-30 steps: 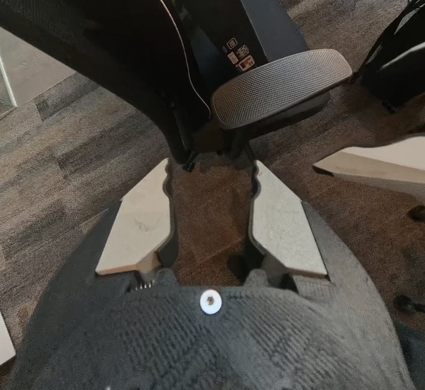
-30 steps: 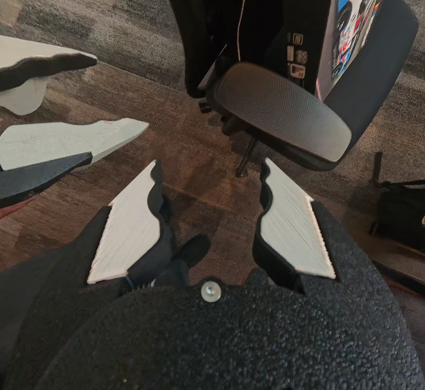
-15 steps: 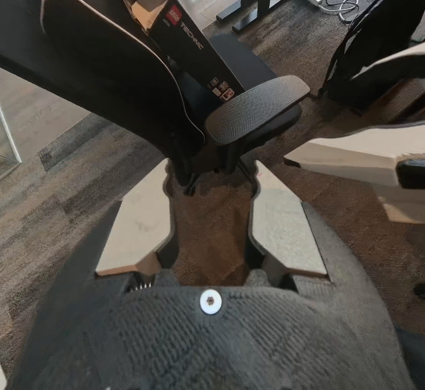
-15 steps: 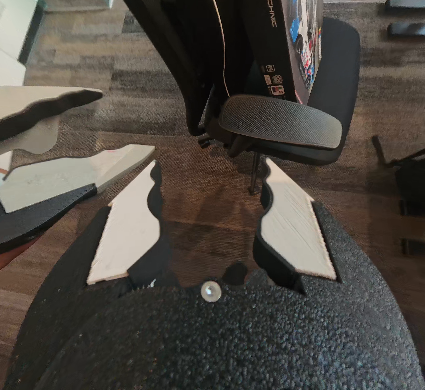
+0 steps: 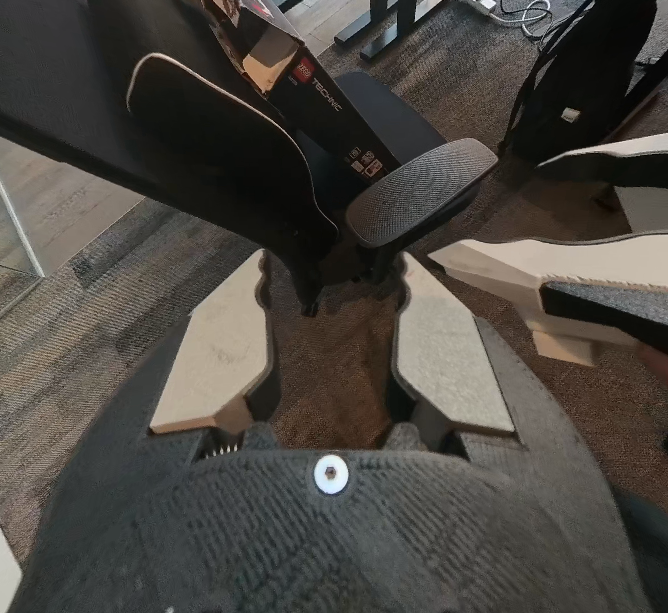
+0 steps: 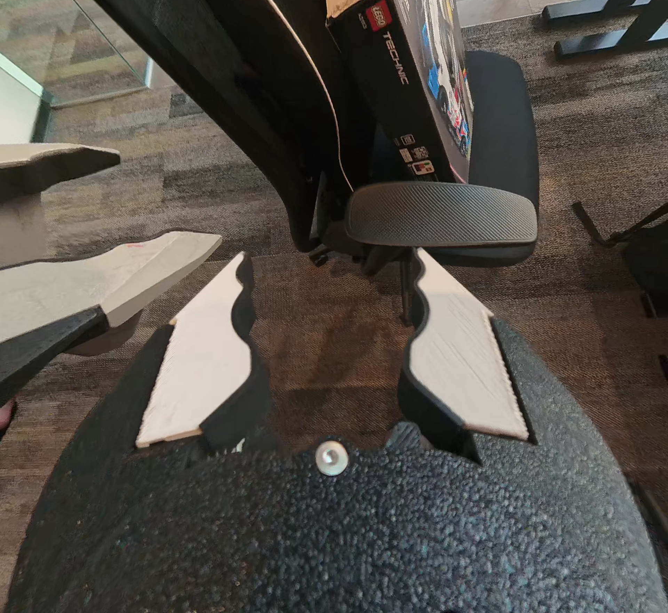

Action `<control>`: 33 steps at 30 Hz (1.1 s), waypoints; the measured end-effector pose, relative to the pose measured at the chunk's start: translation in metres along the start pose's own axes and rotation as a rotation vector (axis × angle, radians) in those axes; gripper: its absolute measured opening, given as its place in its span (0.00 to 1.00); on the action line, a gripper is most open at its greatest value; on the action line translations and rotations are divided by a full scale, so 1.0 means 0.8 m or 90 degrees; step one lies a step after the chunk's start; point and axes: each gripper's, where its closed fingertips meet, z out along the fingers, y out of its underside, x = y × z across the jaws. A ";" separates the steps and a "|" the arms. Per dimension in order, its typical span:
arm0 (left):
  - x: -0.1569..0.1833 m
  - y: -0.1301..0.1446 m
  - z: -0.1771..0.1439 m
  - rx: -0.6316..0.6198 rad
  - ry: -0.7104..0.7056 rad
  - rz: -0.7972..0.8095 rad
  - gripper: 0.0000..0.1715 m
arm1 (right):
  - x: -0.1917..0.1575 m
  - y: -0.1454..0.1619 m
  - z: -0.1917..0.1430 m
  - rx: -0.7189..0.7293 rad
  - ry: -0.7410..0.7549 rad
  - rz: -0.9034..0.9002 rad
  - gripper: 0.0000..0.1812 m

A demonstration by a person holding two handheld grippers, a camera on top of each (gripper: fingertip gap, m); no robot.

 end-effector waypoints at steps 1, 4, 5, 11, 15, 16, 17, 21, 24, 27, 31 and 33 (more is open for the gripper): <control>-0.004 -0.002 0.003 -0.001 -0.003 0.005 0.39 | -0.001 -0.004 0.006 0.004 -0.005 0.006 0.48; -0.015 -0.009 0.015 -0.009 -0.015 0.017 0.39 | -0.002 -0.020 0.026 0.021 -0.027 0.032 0.48; -0.019 -0.011 0.020 -0.014 -0.021 0.021 0.39 | -0.002 -0.025 0.033 0.026 -0.035 0.042 0.48; -0.036 -0.029 0.045 -0.045 -0.050 0.059 0.39 | 0.010 -0.049 0.066 0.041 -0.081 0.105 0.48; -0.043 -0.046 0.063 -0.065 -0.071 0.084 0.38 | 0.023 -0.064 0.084 0.044 -0.106 0.142 0.48; -0.042 -0.051 0.068 -0.068 -0.073 0.086 0.38 | 0.026 -0.066 0.087 0.044 -0.111 0.147 0.48; -0.041 -0.056 0.072 -0.070 -0.074 0.088 0.38 | 0.031 -0.068 0.090 0.042 -0.113 0.150 0.48; -0.033 -0.073 0.092 -0.085 -0.070 0.100 0.38 | 0.057 -0.072 0.101 0.028 -0.115 0.144 0.48; -0.029 -0.087 0.109 -0.099 -0.047 0.056 0.42 | 0.092 -0.070 0.104 0.014 -0.119 0.134 0.48; -0.039 -0.108 0.134 -0.109 -0.045 0.019 0.43 | 0.137 -0.053 0.106 -0.019 -0.124 0.145 0.48; -0.062 -0.148 0.176 -0.126 -0.050 -0.027 0.43 | 0.173 -0.033 0.114 -0.067 -0.159 0.175 0.48; -0.079 -0.167 0.200 -0.141 -0.061 -0.049 0.45 | 0.166 -0.028 0.121 -0.093 -0.218 0.206 0.48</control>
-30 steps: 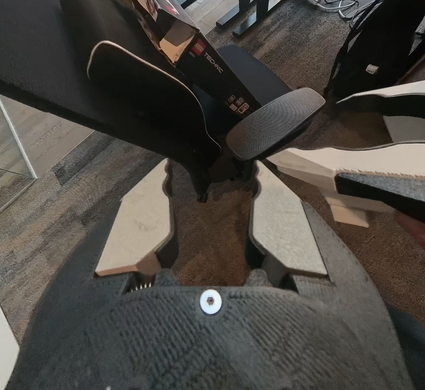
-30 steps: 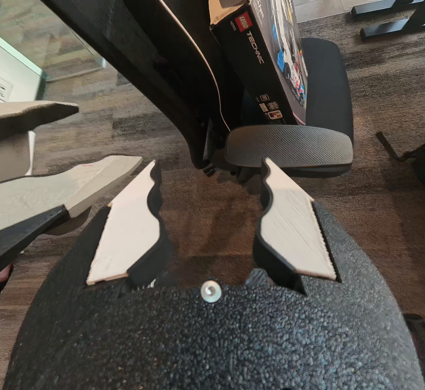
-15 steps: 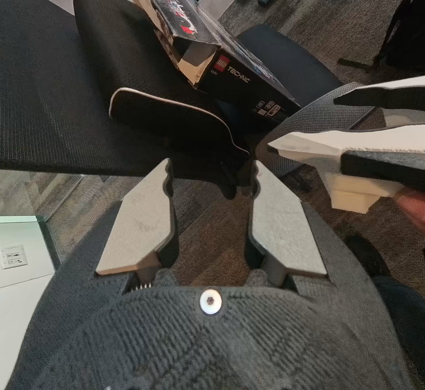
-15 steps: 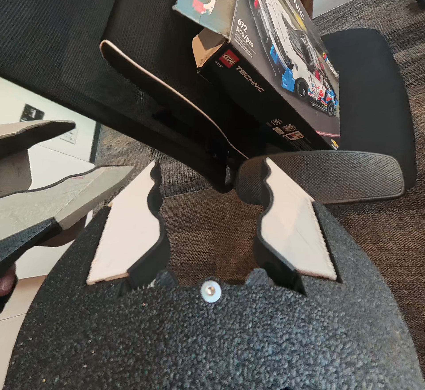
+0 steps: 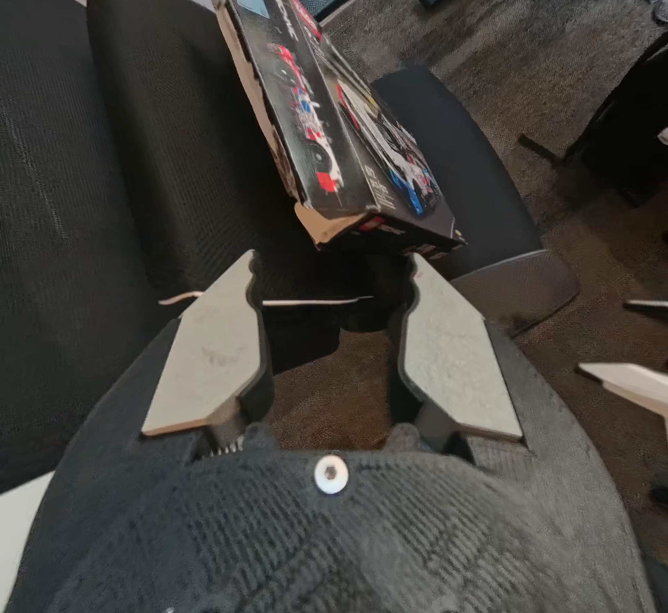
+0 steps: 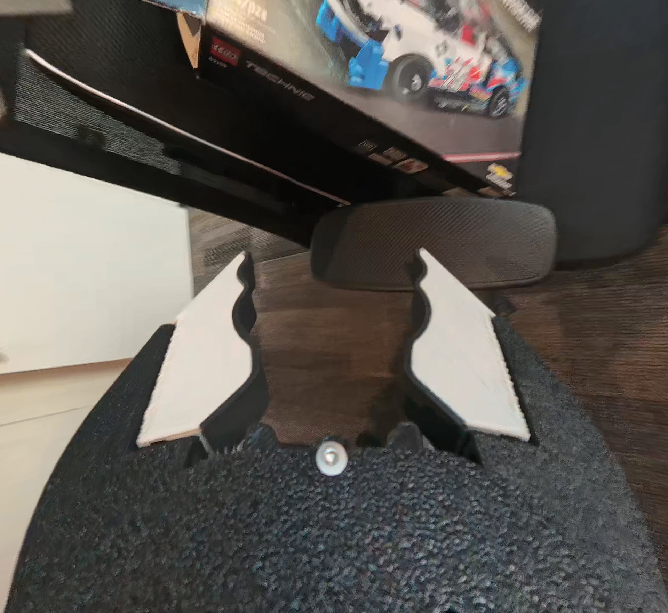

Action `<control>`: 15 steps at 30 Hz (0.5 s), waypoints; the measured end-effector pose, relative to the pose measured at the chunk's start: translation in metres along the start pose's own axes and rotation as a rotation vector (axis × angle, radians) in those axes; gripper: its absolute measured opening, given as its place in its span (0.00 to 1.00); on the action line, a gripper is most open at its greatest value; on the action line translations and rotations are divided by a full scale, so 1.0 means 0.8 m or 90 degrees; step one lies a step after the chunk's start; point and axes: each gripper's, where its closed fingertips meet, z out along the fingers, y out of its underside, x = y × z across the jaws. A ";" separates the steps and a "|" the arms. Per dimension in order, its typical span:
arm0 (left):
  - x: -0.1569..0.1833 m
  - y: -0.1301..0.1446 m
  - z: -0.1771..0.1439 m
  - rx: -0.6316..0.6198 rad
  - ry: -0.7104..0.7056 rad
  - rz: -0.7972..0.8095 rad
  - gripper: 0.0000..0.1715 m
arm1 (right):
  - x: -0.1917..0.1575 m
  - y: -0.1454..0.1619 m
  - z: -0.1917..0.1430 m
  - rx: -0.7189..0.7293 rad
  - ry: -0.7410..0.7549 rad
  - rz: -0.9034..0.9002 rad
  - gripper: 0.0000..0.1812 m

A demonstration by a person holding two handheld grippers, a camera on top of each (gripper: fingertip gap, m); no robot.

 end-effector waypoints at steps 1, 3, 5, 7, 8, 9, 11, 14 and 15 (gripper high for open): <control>-0.007 -0.009 0.011 -0.012 -0.006 -0.006 0.45 | -0.002 0.004 0.007 -0.016 -0.022 0.022 0.48; -0.020 -0.024 0.033 -0.033 -0.007 -0.010 0.45 | -0.012 0.015 0.025 -0.057 -0.057 0.049 0.43; -0.030 -0.040 0.056 -0.046 0.005 -0.006 0.45 | -0.009 0.027 0.050 -0.104 -0.024 0.021 0.39; -0.033 -0.050 0.081 -0.071 0.027 -0.001 0.45 | -0.013 0.029 0.081 -0.134 -0.012 0.001 0.37; -0.034 -0.051 0.095 -0.089 0.036 0.006 0.45 | -0.016 0.026 0.098 -0.145 -0.010 0.007 0.37; -0.036 -0.049 0.110 -0.109 0.042 0.015 0.45 | -0.018 0.021 0.115 -0.153 -0.003 0.021 0.37; -0.036 -0.041 0.137 -0.151 0.072 0.032 0.44 | -0.021 0.004 0.149 -0.161 0.008 0.049 0.37; -0.019 -0.038 0.157 -0.168 0.184 -0.007 0.40 | 0.006 -0.012 0.193 -0.211 0.103 0.064 0.27; -0.017 -0.039 0.159 -0.170 0.207 -0.022 0.40 | 0.008 -0.018 0.206 -0.221 0.106 0.073 0.24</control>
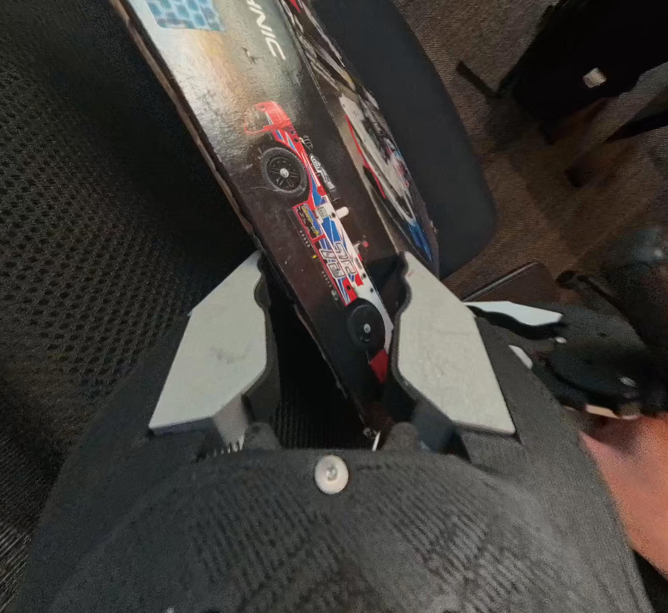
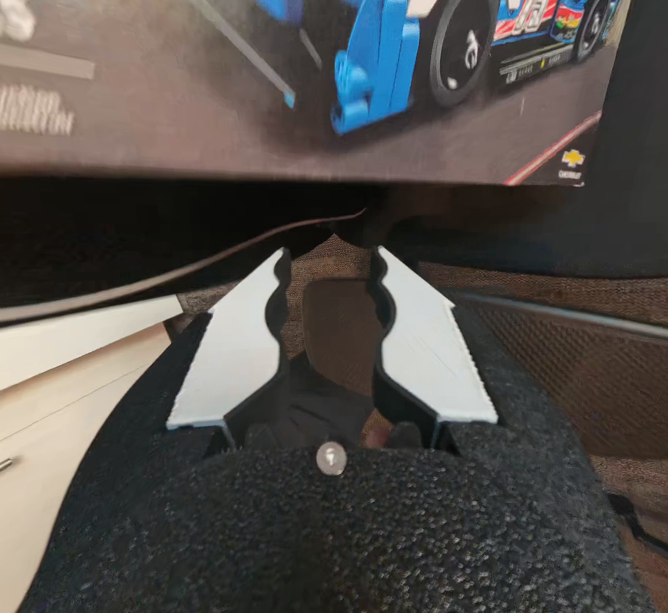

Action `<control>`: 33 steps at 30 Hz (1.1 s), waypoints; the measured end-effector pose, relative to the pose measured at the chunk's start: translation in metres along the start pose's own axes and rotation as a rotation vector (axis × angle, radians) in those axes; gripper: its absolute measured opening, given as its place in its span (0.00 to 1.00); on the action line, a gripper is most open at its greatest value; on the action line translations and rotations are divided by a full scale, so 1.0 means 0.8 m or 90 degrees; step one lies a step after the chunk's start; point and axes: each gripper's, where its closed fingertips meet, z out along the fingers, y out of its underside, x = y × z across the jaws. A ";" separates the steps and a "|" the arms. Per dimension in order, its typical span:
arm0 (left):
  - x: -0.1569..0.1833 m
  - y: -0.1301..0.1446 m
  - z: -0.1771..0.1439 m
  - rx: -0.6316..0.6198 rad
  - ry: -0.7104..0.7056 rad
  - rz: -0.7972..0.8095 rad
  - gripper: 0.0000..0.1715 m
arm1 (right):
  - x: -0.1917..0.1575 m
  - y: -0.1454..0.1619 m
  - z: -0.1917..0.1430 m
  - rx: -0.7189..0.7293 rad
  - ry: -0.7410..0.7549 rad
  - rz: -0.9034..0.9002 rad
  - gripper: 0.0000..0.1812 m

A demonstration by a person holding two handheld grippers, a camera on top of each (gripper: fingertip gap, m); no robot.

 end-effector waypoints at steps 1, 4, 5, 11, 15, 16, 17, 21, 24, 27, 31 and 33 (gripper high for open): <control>0.002 0.000 0.002 -0.002 0.019 -0.010 0.38 | 0.001 -0.011 0.009 -0.003 0.007 0.012 0.24; 0.014 -0.008 0.007 0.009 0.065 -0.006 0.37 | 0.014 -0.031 0.022 -0.013 0.049 0.012 0.25; 0.017 -0.013 0.009 0.014 0.077 -0.005 0.37 | 0.024 -0.031 0.026 -0.026 0.078 -0.006 0.26; 0.077 -0.035 0.025 -0.032 0.273 -0.027 0.35 | 0.080 -0.032 -0.002 -0.063 0.130 -0.104 0.23; 0.095 -0.060 0.030 -0.023 0.305 -0.028 0.33 | 0.093 -0.064 -0.066 -0.024 0.017 -0.249 0.34; 0.098 -0.066 0.029 -0.005 0.301 -0.013 0.35 | 0.099 -0.075 -0.080 -0.026 -0.009 -0.291 0.34; 0.100 -0.068 0.028 0.012 0.292 0.003 0.38 | 0.104 -0.088 -0.093 -0.027 -0.033 -0.337 0.36; 0.101 -0.064 0.028 0.027 0.204 0.049 0.50 | 0.075 -0.147 -0.121 -0.031 -0.227 -0.453 0.41; 0.105 -0.048 0.040 -0.021 0.145 0.018 0.56 | 0.059 -0.178 -0.133 -0.053 -0.302 -0.489 0.40; 0.126 -0.018 0.067 -0.162 0.180 -0.067 0.51 | 0.060 -0.198 -0.165 -0.038 -0.347 -0.497 0.36; 0.147 -0.057 0.058 -0.158 0.178 -0.097 0.21 | 0.106 -0.197 -0.190 -0.070 -0.364 -0.492 0.34; 0.143 -0.057 0.056 -0.183 0.140 -0.057 0.13 | 0.135 -0.194 -0.194 -0.088 -0.359 -0.483 0.33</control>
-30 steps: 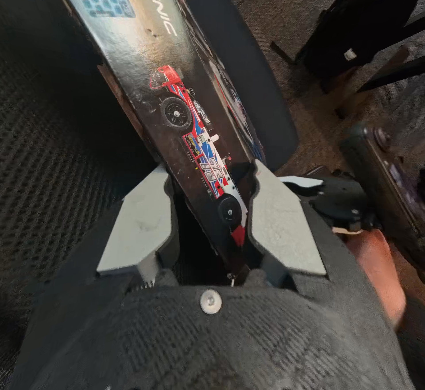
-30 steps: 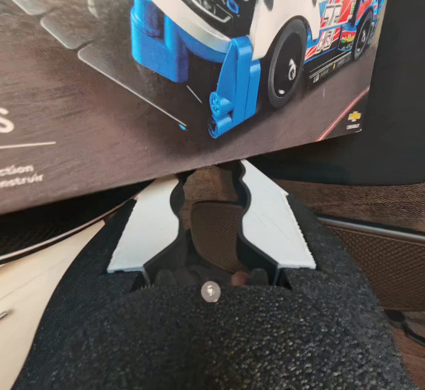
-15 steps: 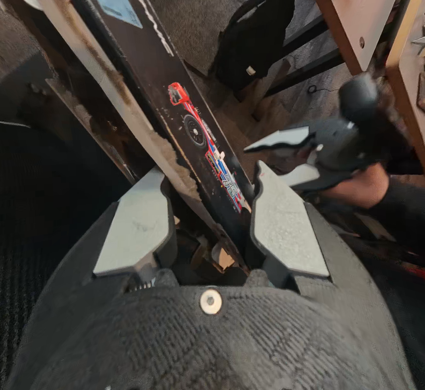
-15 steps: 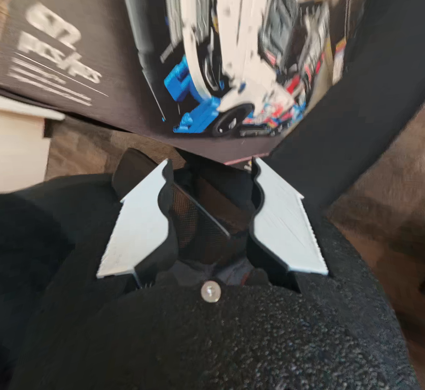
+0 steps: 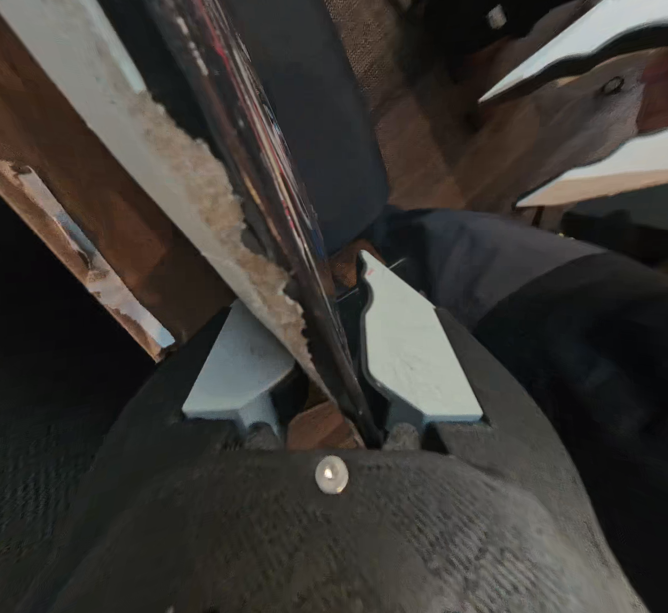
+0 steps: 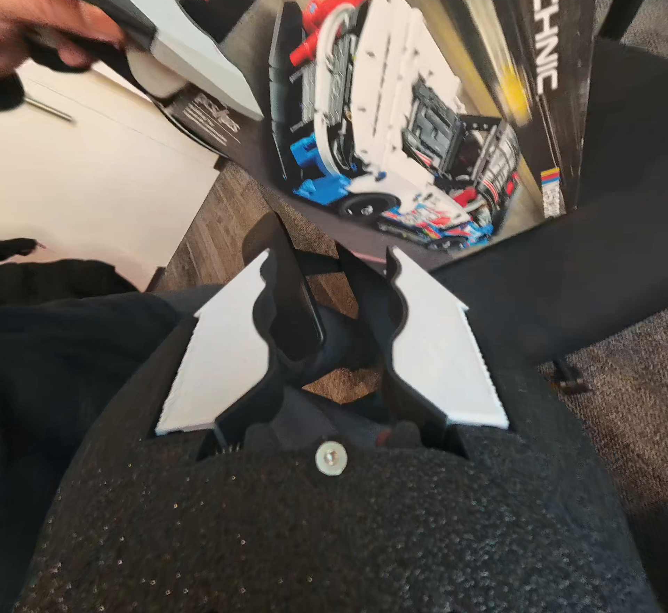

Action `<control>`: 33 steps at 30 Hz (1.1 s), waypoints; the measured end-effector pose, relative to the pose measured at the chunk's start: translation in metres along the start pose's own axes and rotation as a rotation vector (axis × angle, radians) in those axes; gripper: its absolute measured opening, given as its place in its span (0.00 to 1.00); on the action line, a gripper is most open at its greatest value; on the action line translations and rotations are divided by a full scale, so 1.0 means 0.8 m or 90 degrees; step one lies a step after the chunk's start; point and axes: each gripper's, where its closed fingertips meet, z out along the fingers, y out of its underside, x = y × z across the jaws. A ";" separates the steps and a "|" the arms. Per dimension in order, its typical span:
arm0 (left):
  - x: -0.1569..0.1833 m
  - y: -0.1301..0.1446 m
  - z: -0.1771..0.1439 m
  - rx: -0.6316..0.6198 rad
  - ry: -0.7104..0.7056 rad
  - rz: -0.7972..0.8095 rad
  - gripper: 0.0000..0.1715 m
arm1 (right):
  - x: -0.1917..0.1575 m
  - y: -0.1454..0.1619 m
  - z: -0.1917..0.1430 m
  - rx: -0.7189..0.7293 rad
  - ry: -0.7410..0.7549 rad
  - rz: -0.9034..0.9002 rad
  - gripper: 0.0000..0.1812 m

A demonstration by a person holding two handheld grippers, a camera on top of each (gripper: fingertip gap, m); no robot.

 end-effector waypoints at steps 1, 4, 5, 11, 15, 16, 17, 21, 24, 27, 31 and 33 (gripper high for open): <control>0.002 0.000 -0.001 -0.001 0.009 0.004 0.12 | 0.007 0.008 -0.007 -0.002 0.000 0.009 0.33; 0.006 -0.005 -0.006 0.007 0.052 0.010 0.10 | 0.028 0.026 -0.027 -0.012 0.019 0.026 0.33; 0.006 -0.011 -0.011 0.019 0.074 0.002 0.12 | 0.035 0.031 -0.034 -0.014 0.031 0.035 0.33; -0.009 -0.072 -0.081 0.117 0.213 -0.016 0.09 | 0.055 0.050 -0.096 0.004 0.109 0.096 0.30; 0.008 -0.150 -0.145 0.193 0.251 -0.013 0.10 | 0.063 0.059 -0.130 0.028 0.122 0.132 0.30; 0.014 -0.174 -0.159 0.208 0.248 -0.010 0.10 | 0.063 0.058 -0.137 0.035 0.113 0.135 0.30; 0.020 -0.199 -0.171 0.218 0.238 -0.001 0.11 | 0.068 0.057 -0.143 0.039 0.108 0.129 0.30; 0.039 -0.310 -0.193 0.240 0.180 0.024 0.10 | 0.100 0.056 -0.166 0.026 0.070 0.097 0.30; 0.050 -0.406 -0.196 0.226 0.144 0.031 0.10 | 0.122 0.055 -0.194 0.021 0.011 0.091 0.30; 0.058 -0.506 -0.201 0.198 0.122 0.021 0.11 | 0.150 0.059 -0.240 0.005 -0.008 0.074 0.30; 0.060 -0.625 -0.215 0.157 0.052 0.032 0.09 | 0.186 0.036 -0.318 0.049 0.010 0.074 0.30; 0.060 -0.682 -0.225 0.141 0.010 0.045 0.09 | 0.203 0.015 -0.356 0.094 0.030 0.076 0.29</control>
